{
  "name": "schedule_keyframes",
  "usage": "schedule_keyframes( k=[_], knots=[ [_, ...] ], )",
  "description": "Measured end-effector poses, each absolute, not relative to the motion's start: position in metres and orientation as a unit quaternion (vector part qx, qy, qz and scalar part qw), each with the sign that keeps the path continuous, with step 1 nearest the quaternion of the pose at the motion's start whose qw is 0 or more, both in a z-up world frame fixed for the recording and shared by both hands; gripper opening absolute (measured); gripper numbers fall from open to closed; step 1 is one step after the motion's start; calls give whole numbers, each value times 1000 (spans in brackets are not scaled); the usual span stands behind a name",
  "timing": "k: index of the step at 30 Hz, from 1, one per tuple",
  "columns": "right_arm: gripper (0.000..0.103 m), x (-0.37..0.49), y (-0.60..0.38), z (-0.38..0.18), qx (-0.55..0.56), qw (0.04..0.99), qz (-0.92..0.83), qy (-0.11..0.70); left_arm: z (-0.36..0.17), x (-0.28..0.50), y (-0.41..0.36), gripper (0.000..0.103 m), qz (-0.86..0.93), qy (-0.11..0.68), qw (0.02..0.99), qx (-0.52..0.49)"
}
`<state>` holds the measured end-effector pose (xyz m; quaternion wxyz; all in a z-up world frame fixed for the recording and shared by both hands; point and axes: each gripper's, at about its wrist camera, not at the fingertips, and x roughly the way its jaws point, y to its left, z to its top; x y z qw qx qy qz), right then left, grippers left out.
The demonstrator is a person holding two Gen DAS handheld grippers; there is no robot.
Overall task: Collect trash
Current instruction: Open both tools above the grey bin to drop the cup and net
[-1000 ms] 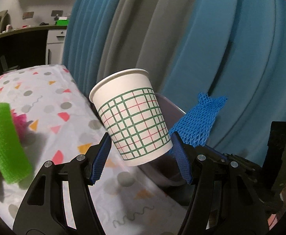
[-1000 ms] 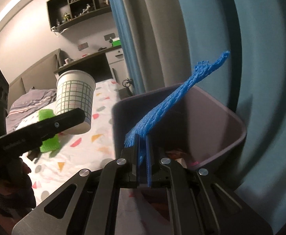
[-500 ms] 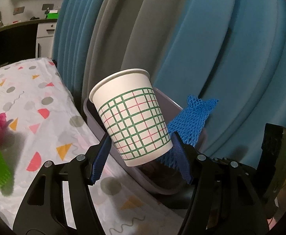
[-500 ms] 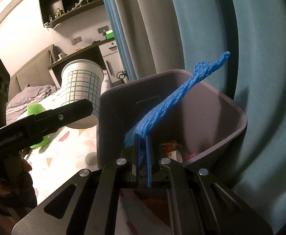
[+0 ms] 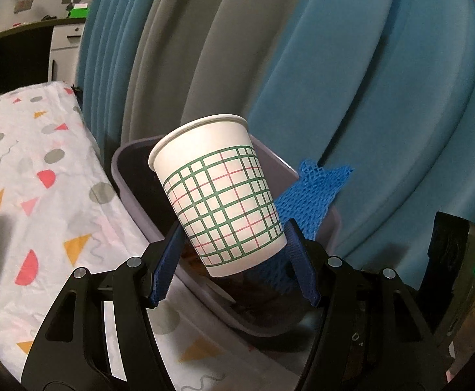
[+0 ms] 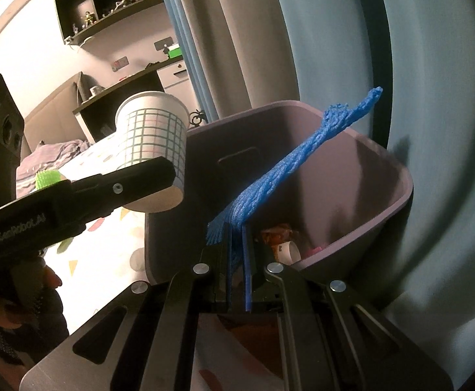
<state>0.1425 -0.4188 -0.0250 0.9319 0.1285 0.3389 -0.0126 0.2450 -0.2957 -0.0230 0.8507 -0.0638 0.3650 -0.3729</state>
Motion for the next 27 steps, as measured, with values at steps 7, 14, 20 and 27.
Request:
schedule_keyframes(
  k=[7, 14, 20, 27],
  knots=[
    [10, 148, -422, -24, 132, 931, -18, 341, -32, 249, -306, 62, -375, 377, 845, -63],
    [30, 146, -419, -25, 115, 935, -31, 333, -37, 252, -310, 62, -374, 386, 841, -67],
    [43, 135, -424, -24, 103, 941, -56, 316, -39, 253, -312, 62, -377, 391, 837, -67],
    [52, 119, -436, -17, 118, 946, -89, 289, -38, 252, -319, 72, -384, 394, 833, -65]
  ],
)
